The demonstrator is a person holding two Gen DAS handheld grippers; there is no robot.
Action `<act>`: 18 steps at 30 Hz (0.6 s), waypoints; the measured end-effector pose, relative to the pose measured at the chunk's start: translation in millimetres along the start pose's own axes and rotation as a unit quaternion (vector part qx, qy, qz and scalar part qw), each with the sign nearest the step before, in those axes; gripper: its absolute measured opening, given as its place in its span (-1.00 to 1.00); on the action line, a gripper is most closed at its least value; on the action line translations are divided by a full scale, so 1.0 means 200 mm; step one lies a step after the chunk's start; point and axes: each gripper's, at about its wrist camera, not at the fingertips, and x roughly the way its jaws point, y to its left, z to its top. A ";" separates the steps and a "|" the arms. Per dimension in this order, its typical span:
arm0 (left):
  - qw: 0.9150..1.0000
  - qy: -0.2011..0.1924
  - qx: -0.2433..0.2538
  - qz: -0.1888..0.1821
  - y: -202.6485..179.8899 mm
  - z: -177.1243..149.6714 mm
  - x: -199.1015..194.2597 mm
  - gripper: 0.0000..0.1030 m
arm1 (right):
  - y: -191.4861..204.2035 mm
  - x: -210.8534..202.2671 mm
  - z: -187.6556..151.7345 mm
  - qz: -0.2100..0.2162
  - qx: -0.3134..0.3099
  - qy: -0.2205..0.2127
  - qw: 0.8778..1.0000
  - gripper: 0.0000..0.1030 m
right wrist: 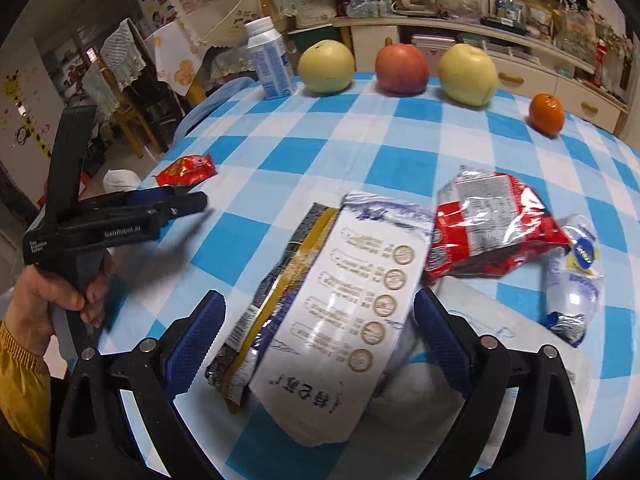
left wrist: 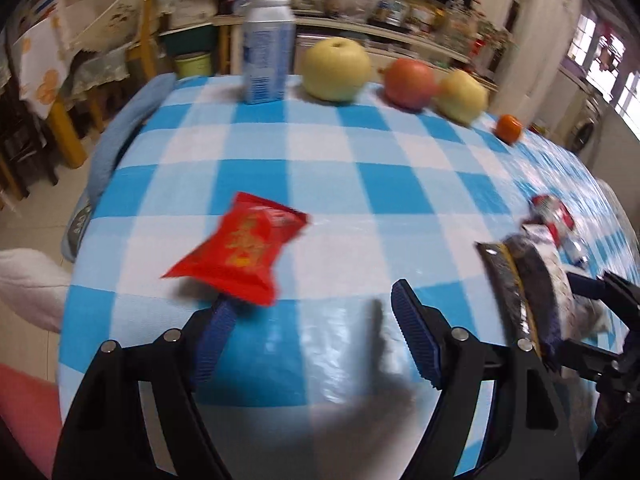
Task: Collect trash
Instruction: 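Grasp the red candy wrapper with the left gripper while the right grasps the white printed bag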
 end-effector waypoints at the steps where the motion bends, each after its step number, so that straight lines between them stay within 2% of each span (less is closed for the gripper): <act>1: 1.000 -0.003 0.008 0.003 -0.02 0.00 -0.01 0.51 | 0.01 0.01 0.00 0.000 -0.002 0.001 1.000 0.83; 4: 0.999 -0.032 0.006 0.025 -0.01 0.03 -0.06 0.51 | 0.01 0.02 0.01 -0.003 -0.004 0.000 1.000 0.83; 9: 0.994 -0.071 -0.022 0.076 0.14 0.09 -0.11 0.51 | 0.00 0.05 0.02 -0.006 0.003 0.000 1.000 0.80; 12: 0.994 -0.085 -0.024 0.071 0.18 0.11 -0.13 0.51 | 0.02 0.07 0.02 -0.004 -0.005 0.004 1.000 0.63; 15: 0.994 -0.095 -0.012 0.056 0.20 0.12 -0.15 0.53 | 0.05 0.08 0.02 -0.006 -0.027 0.005 1.000 0.60; 18: 0.995 -0.081 0.005 0.060 0.21 0.13 -0.08 0.57 | 0.08 0.08 0.01 -0.004 -0.042 0.006 0.999 0.60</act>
